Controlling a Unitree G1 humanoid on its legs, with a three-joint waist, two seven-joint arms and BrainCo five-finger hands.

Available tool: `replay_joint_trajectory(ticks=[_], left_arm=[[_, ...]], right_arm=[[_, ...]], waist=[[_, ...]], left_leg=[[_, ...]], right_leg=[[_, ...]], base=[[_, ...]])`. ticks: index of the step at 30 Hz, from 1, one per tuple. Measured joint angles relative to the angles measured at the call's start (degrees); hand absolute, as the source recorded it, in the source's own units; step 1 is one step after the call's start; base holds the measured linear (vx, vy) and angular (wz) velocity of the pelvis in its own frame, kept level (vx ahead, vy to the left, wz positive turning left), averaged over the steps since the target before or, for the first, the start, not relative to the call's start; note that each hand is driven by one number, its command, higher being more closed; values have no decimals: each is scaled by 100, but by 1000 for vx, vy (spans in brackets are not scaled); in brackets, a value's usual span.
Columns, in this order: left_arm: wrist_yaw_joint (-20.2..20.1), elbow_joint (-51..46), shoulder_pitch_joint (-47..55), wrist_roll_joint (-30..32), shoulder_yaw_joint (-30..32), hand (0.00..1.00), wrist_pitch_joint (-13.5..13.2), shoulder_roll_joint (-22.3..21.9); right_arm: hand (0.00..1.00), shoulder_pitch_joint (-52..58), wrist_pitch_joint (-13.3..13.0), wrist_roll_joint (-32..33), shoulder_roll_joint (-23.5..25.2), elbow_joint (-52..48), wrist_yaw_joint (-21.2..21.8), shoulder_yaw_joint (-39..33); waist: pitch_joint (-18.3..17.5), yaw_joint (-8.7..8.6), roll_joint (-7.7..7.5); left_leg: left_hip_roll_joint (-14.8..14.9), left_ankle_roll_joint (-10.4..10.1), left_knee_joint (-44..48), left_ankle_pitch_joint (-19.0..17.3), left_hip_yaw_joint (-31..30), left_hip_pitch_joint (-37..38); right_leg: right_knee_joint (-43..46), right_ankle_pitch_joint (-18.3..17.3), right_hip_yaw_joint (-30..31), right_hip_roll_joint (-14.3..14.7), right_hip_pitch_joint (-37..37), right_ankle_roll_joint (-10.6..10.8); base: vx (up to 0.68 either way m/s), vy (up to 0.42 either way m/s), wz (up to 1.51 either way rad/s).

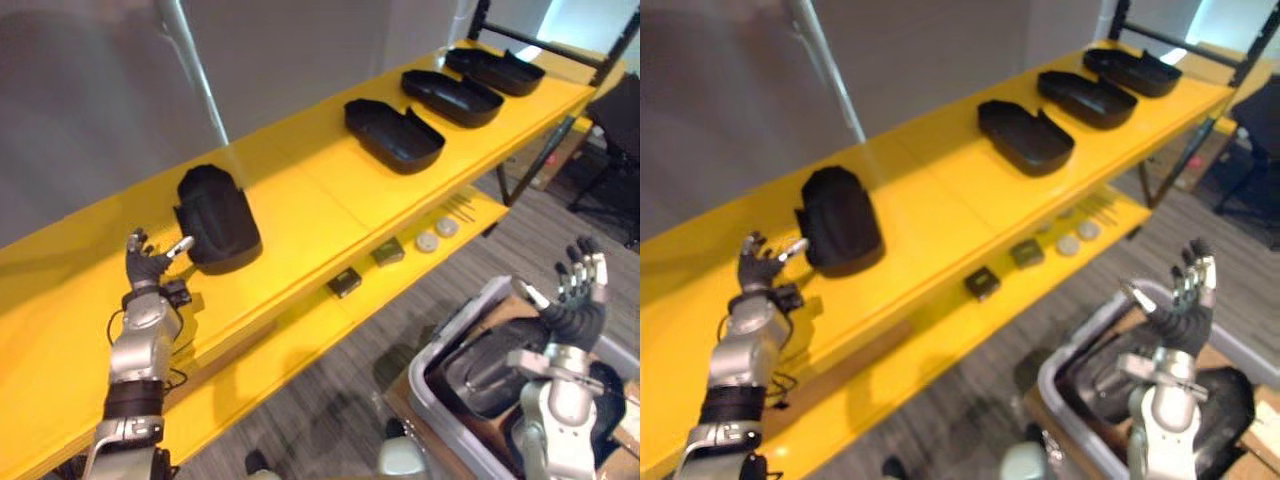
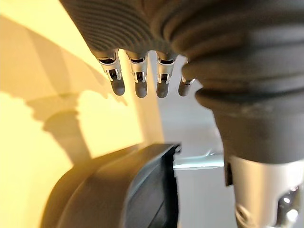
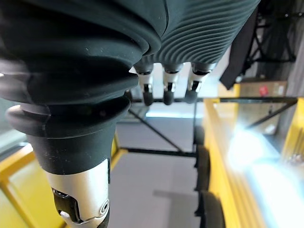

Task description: Walk over and take plastic housings, then place them on the shelf

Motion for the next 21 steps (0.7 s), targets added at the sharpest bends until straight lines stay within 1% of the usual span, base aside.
replay_joint_trajectory(ticks=[3,6,8,10,11,12,15,17,19,21], left_arm=[[39,136,-80,-48,-81,0,7,0],[45,326,-230,-55,-119,0,-36,12],[38,355,-231,-71,-187,0,-108,11],[29,432,-291,-286,-287,0,-235,13],[26,469,-328,-311,-309,0,-238,12],[27,526,-413,-454,-346,0,-254,13],[28,557,-479,-508,-409,0,-262,13],[27,563,-547,-687,-481,0,-262,13],[25,702,-665,-720,-542,0,-268,14],[26,726,-704,-721,-553,0,-264,14]], right_arm=[[0,-3,-1,0,-5,17,-1,43],[0,-32,-1,2,-22,63,12,62],[0,-33,-2,3,-22,64,13,64],[0,-37,-2,2,-23,64,12,67],[0,-40,-2,2,-23,65,11,75],[0,-46,-2,2,-23,65,7,104],[0,-56,-2,2,-23,71,-7,145],[0,-58,-2,3,-23,87,-16,212],[0,-64,-2,2,-23,112,-25,273],[0,-65,-3,3,-23,113,-26,296]], waist=[[0,-53,-1],[0,-53,-1],[-1,-67,-3],[-4,-69,-8],[-4,-69,-13],[1,-70,-32],[-12,-78,-71],[-41,-79,-126],[-81,-80,-195],[-102,-85,-230]], left_leg=[[1,-2,-1,-1,21,2],[1,-3,-2,-2,91,1],[0,-3,-2,-2,112,12],[0,-2,-2,-1,118,17],[1,-2,-3,-1,120,18],[0,-1,-3,-1,123,20],[0,-1,-20,0,132,20],[1,-2,-27,-1,140,19],[1,-2,-27,-1,148,20],[1,-2,-27,0,158,21]], right_leg=[[-5,-2,27,2,-15,-10],[-6,-16,81,3,-72,-35],[-6,-13,118,8,-76,-35],[-8,-6,134,11,-78,-33],[-8,-5,135,11,-78,-32],[-11,1,141,11,-78,-32],[-22,11,149,11,-81,-31],[-28,14,153,12,-87,-33],[-32,20,162,12,-90,-34],[-36,25,173,13,-96,-35]], base=[[-17,-13,-4],[-18,-14,-10],[-8,-13,-6],[0,0,0],[0,0,0],[0,0,0],[0,0,0],[0,0,0],[0,0,0],[-1,-6,-2]])
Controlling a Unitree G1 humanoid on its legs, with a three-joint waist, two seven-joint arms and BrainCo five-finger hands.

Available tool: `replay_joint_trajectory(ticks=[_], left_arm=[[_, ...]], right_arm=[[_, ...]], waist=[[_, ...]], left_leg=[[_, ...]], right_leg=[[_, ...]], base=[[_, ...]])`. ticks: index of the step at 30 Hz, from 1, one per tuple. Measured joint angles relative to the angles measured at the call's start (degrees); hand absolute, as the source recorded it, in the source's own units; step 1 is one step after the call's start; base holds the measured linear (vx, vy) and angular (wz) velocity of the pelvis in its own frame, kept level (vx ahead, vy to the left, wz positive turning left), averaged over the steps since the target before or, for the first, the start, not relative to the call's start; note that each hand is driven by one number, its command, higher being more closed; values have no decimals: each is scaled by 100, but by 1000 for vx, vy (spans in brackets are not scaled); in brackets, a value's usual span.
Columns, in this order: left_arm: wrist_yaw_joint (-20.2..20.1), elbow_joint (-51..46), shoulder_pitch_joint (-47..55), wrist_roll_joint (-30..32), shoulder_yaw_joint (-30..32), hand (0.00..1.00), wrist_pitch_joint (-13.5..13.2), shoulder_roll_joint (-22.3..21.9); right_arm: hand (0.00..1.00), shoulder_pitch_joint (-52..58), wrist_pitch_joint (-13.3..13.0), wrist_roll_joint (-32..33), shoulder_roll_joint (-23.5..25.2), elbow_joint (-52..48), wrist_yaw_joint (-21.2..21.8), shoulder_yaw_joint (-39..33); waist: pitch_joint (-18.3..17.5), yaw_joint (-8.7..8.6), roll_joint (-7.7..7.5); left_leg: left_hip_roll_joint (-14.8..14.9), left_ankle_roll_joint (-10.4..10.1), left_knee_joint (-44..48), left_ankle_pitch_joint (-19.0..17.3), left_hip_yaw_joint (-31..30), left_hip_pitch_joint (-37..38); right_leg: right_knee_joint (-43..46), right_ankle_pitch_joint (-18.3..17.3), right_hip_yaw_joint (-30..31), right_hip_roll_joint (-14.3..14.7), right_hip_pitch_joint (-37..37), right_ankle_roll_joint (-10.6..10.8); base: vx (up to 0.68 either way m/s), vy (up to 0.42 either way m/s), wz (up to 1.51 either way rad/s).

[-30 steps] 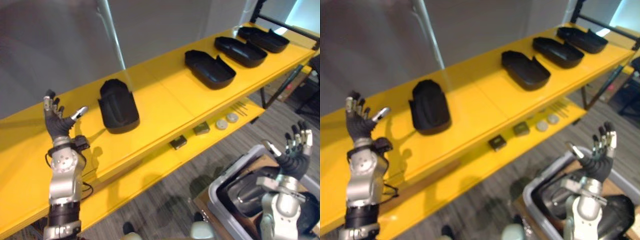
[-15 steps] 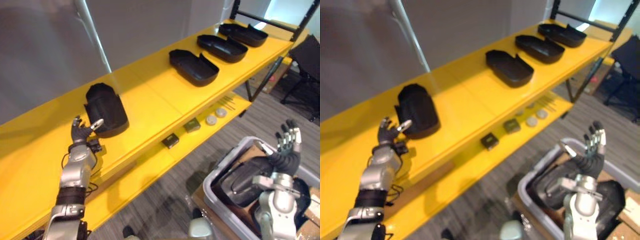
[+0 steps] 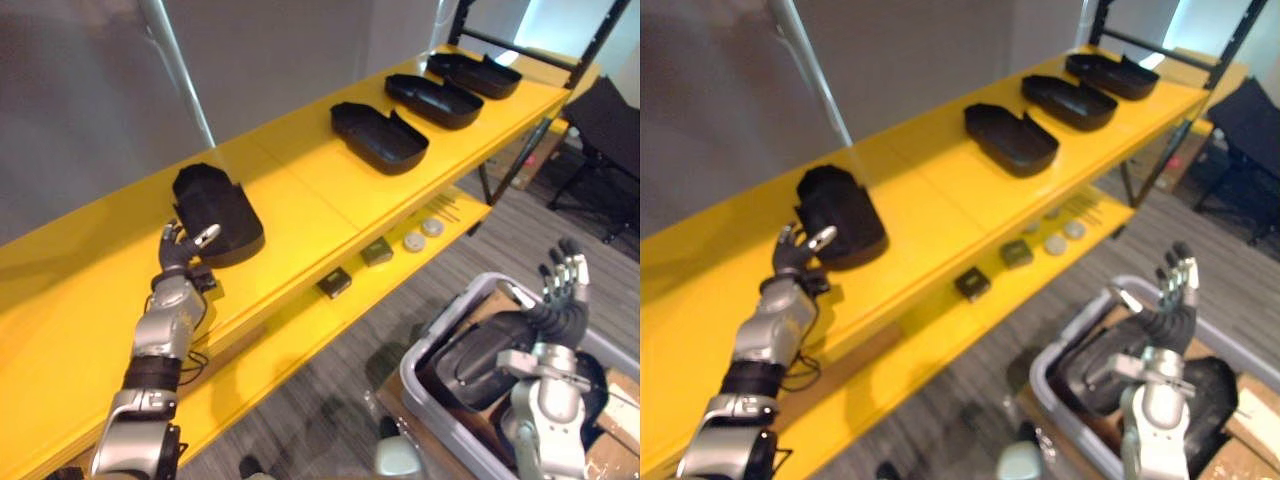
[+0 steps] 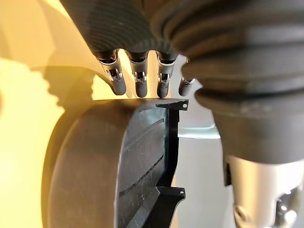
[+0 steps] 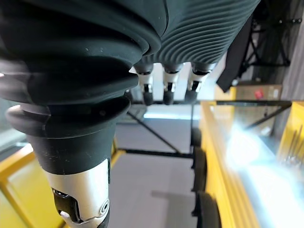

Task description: Walk over and take plastic housings, then place them on the shelf

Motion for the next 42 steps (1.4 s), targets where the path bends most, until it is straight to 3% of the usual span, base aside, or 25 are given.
replay_joint_trajectory(ticks=[5,14,19,23,27,30,33,36,39,42], left_arm=[[3,72,-18,-6,-16,0,5,4],[19,226,-181,-214,-71,0,0,3],[56,226,-181,-231,-117,0,-9,2],[279,224,-181,-200,-122,0,-78,-13],[859,151,-75,38,-41,0,-153,-46],[1229,-421,325,444,357,0,-379,-152],[1553,-1770,1013,942,825,0,-926,-379],[1670,-3374,1862,1512,1210,0,-1531,-804],[1529,-4346,2590,1723,1400,0,-2089,-1215],[1261,-4687,3092,1929,1580,0,-2438,-1331]], right_arm=[[0,-26,-23,0,0,143,-6,41],[0,-23,-33,-1,1,224,-7,46],[0,-23,-34,-2,4,245,-80,202],[0,-23,-34,-2,4,246,-108,234],[0,0,-94,-1,15,244,-80,240],[0,76,-224,1,39,212,-58,242],[0,112,-315,4,98,150,-67,240],[0,135,-356,-11,193,-43,-124,242],[0,117,-357,-23,240,-233,-239,224],[0,-7,-353,-3,262,-234,-262,135]], waist=[[-62,-8,-99],[-91,-20,-145],[-173,-18,-275],[-193,-20,-307],[-200,-27,-293],[-218,-49,-262],[-240,-4,-215],[-369,188,-95],[-475,353,85],[-548,522,202]], left_leg=[[0,-11,-5,-9,139,91],[0,-9,-9,-7,138,77],[0,-9,-9,-7,127,77],[0,-9,-10,-7,121,77],[0,-5,-9,-3,114,49],[4,-4,-8,-2,88,0],[24,-6,-7,6,-77,-26],[38,-10,-7,3,-216,-52],[38,-16,-7,16,-485,-121],[38,-20,-10,21,-694,-133]], right_leg=[[-6,19,139,14,-13,0],[14,21,151,18,-55,-2],[23,24,147,17,-43,1],[22,23,146,16,-42,1],[18,29,134,21,-60,9],[0,31,98,24,-70,13],[-7,35,-83,20,34,23],[-66,7,-249,14,153,-1],[-142,-27,-527,-6,335,-16],[-178,-132,-766,-24,481,-43]], base=[[-3,-13,-12],[-1,-2,-1],[0,0,0],[0,0,0],[0,0,0],[3,-4,6],[17,-19,27],[24,-20,27],[6,-25,39],[-33,-20,37]])
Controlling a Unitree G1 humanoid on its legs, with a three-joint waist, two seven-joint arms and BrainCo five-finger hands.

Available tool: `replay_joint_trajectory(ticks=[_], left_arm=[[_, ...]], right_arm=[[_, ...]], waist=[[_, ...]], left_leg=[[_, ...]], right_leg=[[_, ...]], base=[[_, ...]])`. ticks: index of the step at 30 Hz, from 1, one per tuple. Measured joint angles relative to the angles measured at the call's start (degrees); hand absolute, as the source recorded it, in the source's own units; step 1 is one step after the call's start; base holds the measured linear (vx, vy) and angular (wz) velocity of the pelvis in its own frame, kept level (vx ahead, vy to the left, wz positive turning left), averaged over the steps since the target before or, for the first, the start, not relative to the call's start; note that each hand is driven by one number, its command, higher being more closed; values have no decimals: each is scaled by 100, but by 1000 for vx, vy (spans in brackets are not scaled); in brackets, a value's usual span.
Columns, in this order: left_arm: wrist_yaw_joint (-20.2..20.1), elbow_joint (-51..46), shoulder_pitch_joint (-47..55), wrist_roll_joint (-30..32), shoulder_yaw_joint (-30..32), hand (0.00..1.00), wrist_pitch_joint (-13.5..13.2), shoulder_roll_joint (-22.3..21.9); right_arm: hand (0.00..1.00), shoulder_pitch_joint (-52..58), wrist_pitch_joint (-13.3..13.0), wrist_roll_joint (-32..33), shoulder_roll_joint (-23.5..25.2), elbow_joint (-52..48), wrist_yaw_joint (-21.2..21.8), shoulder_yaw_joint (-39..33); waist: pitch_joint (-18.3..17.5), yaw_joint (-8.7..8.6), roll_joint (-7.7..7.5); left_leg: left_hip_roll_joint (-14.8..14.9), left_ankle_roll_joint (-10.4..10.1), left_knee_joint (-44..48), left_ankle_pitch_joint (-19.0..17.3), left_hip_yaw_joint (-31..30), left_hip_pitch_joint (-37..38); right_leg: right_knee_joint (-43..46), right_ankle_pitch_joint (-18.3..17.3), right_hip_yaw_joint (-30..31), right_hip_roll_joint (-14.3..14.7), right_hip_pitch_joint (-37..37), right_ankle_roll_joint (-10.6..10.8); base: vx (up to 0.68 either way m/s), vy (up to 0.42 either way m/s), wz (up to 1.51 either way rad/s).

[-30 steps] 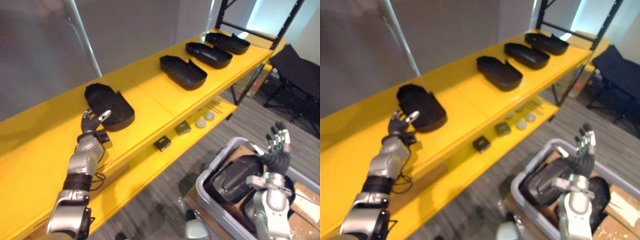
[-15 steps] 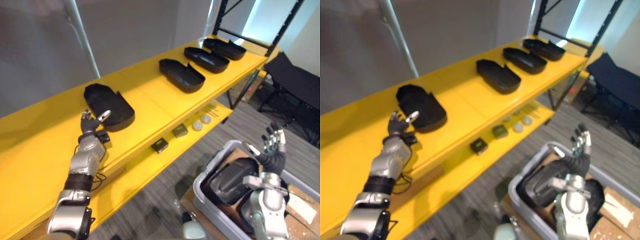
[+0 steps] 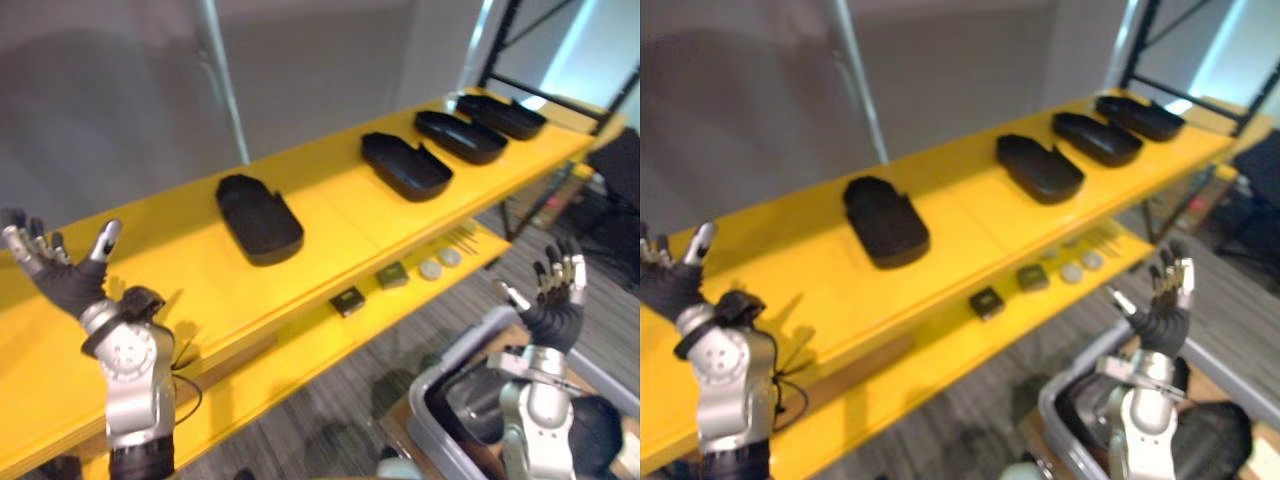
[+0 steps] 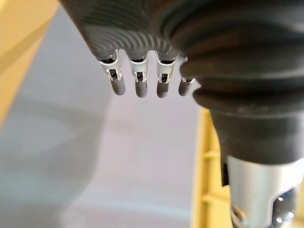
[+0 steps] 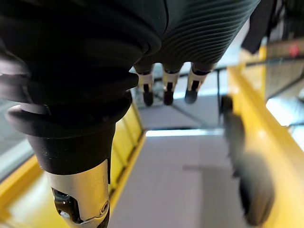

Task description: Walk over and take plastic housings, then place them on the shelf

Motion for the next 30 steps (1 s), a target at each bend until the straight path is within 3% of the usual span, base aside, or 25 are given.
replay_joint_trajectory(ticks=[2,8,16,24,30], left_arm=[[-149,-205,316,175,159,0,-282,-94],[-474,-391,1026,384,446,0,-675,-377],[-608,-391,1006,395,414,0,-912,-499],[-641,-392,1006,379,128,0,-933,-496],[-894,-398,985,365,-475,0,-1003,-489]], right_arm=[[0,-28,1,2,39,-7,-78,-35],[0,-21,25,16,364,-24,-111,-223],[0,25,50,6,435,-20,-188,-221],[0,44,71,-31,435,-15,-353,-217],[0,67,176,-289,405,-21,-384,-241]], waist=[[-14,93,19],[-60,163,-8],[-99,186,-54],[-77,149,-24],[26,75,-66]], left_leg=[[4,-6,-1,-21,-73,-9],[1,23,0,34,-222,-128],[-1,6,2,83,-326,-213],[0,20,2,33,-269,-211],[22,-31,31,-65,350,20]], right_leg=[[-7,-26,-64,1,42,-3],[-27,-22,-217,-5,52,-16],[-2,-24,-333,-4,55,-21],[-27,-33,-265,-3,-5,-26],[-89,123,368,34,-268,-9]], base=[[-46,-14,18],[-6,-11,13],[5,-7,6],[-1,0,-4],[18,12,-52]])
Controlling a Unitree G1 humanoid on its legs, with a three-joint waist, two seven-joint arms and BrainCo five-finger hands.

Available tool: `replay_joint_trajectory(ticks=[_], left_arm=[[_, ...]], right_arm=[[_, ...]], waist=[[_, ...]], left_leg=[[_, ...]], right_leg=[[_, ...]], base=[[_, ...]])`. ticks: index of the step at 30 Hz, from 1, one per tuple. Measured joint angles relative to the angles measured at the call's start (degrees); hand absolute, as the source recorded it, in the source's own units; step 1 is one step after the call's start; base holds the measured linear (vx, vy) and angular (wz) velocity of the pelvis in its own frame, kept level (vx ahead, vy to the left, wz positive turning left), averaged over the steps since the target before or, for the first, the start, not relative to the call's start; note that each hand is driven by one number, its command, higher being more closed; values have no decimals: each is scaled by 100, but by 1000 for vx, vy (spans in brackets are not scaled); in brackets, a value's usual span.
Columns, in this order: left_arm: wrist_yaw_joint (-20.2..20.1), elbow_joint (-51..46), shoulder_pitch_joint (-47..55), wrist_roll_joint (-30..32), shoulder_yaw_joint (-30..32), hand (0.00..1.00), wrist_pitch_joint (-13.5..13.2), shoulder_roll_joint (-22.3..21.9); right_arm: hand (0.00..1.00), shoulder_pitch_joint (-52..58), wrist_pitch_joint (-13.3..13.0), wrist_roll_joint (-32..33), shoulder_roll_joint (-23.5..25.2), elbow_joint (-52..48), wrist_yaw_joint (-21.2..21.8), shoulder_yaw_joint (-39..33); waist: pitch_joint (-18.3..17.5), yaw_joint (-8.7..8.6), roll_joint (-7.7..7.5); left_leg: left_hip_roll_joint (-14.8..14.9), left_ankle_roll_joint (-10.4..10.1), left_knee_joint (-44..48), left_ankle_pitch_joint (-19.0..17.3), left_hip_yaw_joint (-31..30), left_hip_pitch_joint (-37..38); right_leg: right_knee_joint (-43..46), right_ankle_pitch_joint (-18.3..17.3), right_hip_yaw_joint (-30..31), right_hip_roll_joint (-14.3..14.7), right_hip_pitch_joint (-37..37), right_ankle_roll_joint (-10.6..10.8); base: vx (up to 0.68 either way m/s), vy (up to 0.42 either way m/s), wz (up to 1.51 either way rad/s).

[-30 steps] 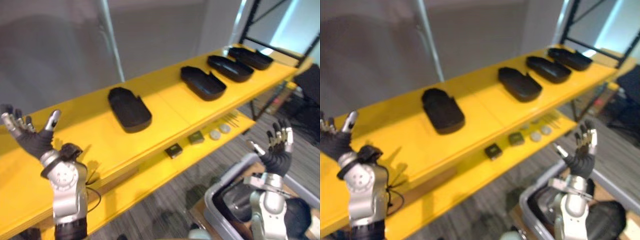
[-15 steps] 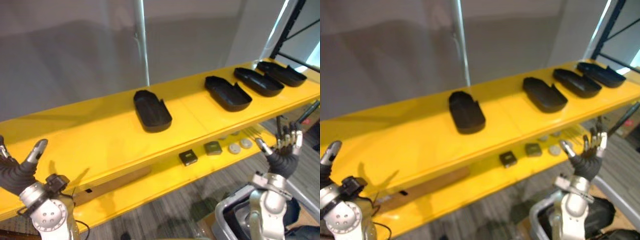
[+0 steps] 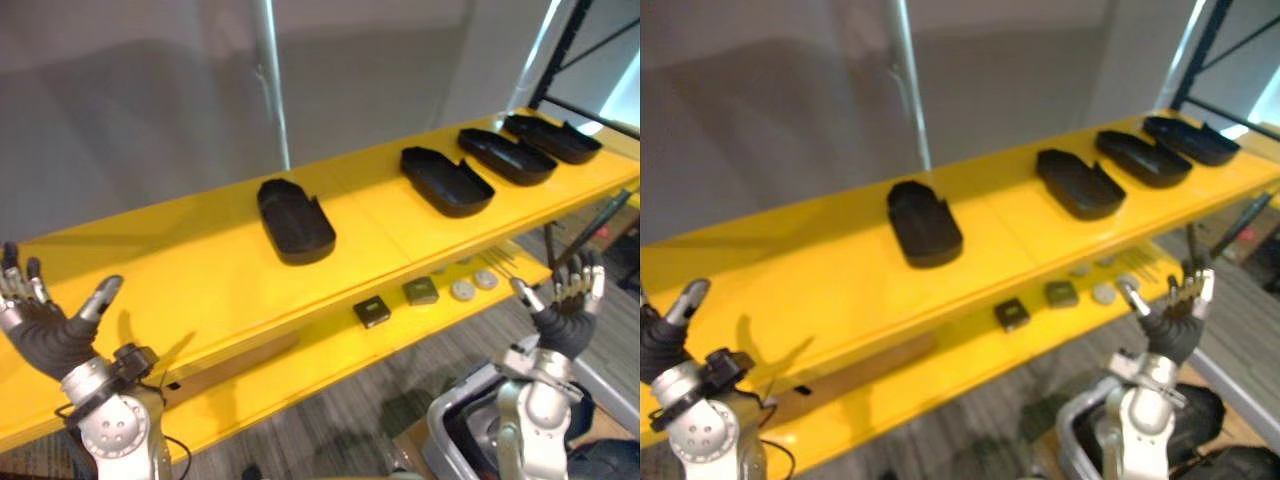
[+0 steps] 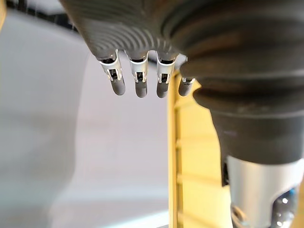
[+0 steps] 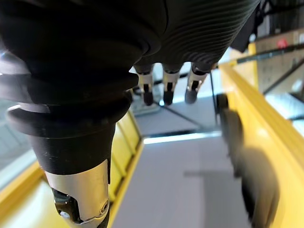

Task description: Walk over and take plastic housings, then place them on the shelf

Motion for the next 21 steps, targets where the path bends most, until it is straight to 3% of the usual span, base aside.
replay_joint_trajectory(ticks=[3,11,12,14,17,19,21], left_arm=[[19,0,-220,1,-358,0,-153,25],[273,4,-910,35,-1013,0,-115,80],[346,6,-1001,44,-1024,0,-79,140],[532,7,-1019,111,-994,0,-37,269],[804,-77,-822,312,-722,0,62,245],[819,-145,-727,312,-518,0,71,243],[880,-156,-703,305,-246,0,58,242]], right_arm=[[0,206,1,-46,-11,-101,-98,-301],[0,1016,-178,103,7,-769,81,-1043],[0,995,-180,140,6,-769,167,-1042],[0,822,-203,186,-27,-768,362,-969],[0,265,-294,292,-374,-748,647,-689],[0,-72,-298,295,-559,-739,703,-569],[0,-369,-295,290,-619,-649,683,-380]], waist=[[70,-186,-65],[187,-770,-69],[228,-758,-92],[317,-631,-86],[521,-368,181],[626,-285,239],[729,-236,202]], left_leg=[[8,-20,0,-118,344,128],[72,-102,16,-313,1086,454],[96,-117,227,-489,1080,452],[38,10,1192,-1379,137,72],[-184,342,2415,-2512,-1483,-447],[-310,385,2733,-2718,-1589,-680],[-434,384,2937,-2753,-1582,-910]], right_leg=[[-47,60,360,44,-140,8],[-103,229,1042,225,-334,46],[-98,251,1216,273,-383,40],[-93,316,1581,367,-490,23],[-98,375,2162,660,-683,36],[-75,436,2306,615,-881,128],[8,520,2301,516,-1104,257]], base=[[24,10,-56],[66,4,-50],[39,8,-70],[-5,57,-98],[-75,166,-108],[-101,253,-54],[-72,181,-8]])
